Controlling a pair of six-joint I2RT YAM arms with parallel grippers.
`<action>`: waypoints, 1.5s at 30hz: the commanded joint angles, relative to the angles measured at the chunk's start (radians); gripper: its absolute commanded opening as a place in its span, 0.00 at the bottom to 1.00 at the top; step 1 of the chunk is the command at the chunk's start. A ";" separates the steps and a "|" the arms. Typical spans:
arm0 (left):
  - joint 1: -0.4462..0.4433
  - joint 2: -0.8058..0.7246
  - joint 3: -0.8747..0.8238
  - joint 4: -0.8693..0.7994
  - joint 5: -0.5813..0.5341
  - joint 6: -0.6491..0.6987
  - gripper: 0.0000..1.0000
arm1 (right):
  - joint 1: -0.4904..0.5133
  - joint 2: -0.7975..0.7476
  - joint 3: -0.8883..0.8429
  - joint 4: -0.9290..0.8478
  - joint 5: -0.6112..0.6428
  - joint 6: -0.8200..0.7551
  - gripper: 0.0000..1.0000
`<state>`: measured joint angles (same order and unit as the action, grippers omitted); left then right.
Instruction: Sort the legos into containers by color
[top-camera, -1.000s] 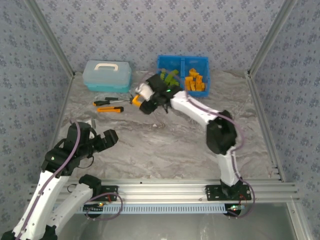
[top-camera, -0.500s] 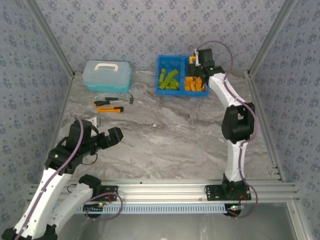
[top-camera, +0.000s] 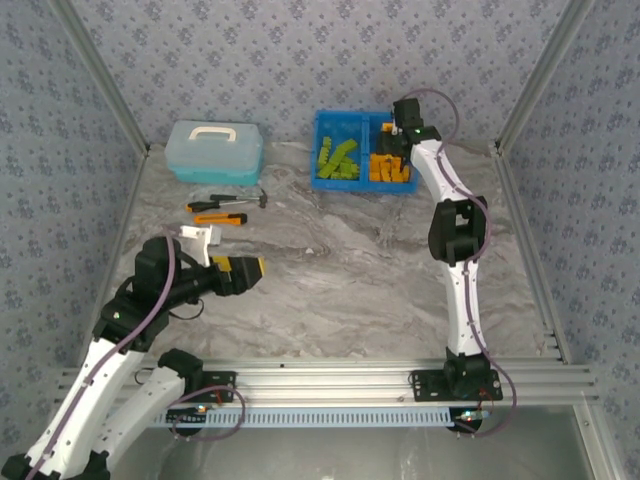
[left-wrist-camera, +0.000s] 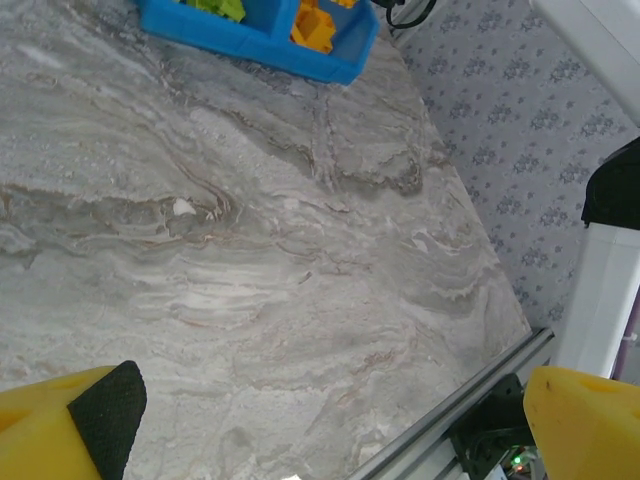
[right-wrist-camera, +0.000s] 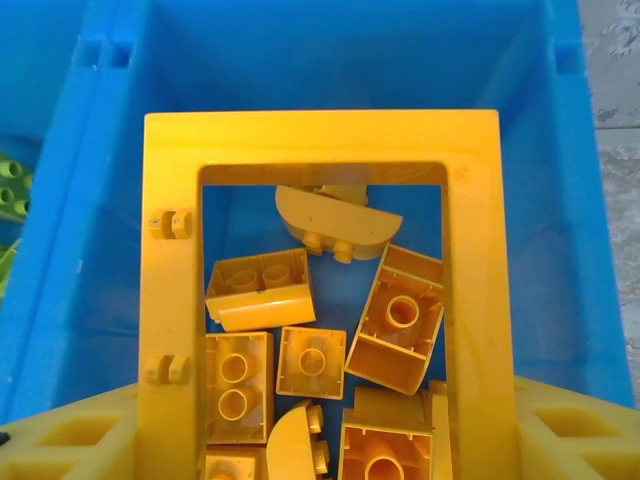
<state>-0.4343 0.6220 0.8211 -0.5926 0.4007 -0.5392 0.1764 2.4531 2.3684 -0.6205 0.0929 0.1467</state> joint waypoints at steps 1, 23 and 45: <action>-0.012 0.014 0.024 0.074 0.004 0.035 0.99 | -0.005 -0.075 0.041 -0.043 0.002 0.013 0.69; -0.012 0.088 -0.302 0.601 -0.901 0.377 0.99 | -0.006 -0.827 -1.077 0.391 -0.043 -0.047 0.96; 0.375 0.689 -0.486 1.327 -0.629 0.489 0.99 | -0.080 -0.924 -1.838 1.231 0.202 -0.238 1.00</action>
<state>-0.0799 1.2530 0.3065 0.5507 -0.3305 -0.0620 0.1230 1.4651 0.4870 0.4007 0.2855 -0.0189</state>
